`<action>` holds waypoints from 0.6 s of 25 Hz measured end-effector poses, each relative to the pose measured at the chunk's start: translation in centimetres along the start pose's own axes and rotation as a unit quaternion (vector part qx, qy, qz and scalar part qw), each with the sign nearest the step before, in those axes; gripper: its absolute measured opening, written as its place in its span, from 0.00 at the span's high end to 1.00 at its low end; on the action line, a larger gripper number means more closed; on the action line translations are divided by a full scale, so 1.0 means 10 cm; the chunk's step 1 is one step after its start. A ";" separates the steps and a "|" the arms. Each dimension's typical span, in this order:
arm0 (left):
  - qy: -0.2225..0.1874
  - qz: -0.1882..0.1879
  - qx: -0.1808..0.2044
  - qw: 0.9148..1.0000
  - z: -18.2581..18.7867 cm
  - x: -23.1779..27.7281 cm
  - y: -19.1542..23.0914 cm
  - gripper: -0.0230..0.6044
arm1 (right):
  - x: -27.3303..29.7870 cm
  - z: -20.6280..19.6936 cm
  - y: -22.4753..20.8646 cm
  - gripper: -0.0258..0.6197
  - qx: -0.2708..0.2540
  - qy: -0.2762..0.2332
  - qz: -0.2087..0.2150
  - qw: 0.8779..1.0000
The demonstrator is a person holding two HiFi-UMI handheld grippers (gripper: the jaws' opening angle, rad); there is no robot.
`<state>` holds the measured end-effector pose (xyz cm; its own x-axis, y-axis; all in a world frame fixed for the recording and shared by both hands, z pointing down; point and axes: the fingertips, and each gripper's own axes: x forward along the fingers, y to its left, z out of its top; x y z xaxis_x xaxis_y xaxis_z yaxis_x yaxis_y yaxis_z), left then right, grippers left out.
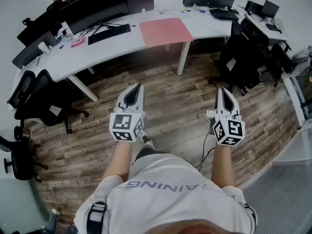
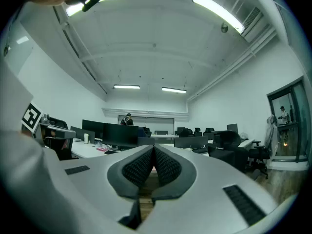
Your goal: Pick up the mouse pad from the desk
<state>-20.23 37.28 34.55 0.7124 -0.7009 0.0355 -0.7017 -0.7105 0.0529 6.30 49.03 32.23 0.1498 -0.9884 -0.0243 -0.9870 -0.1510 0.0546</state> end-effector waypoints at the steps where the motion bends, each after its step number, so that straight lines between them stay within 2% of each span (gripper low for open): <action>1: 0.001 0.001 -0.001 1.000 -0.01 0.00 0.00 0.91 | 0.01 -0.01 0.00 0.92 -0.001 0.001 0.001 1.000; 15: 0.009 -0.001 0.001 1.000 -0.04 0.18 0.04 0.91 | 0.18 -0.11 -0.12 0.92 0.008 0.006 -0.012 1.000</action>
<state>-19.27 35.76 35.00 0.7133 -0.6989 0.0524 -0.7009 -0.7114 0.0511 7.85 47.40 33.18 0.1738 -0.9847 -0.0125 -0.9840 -0.1741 0.0389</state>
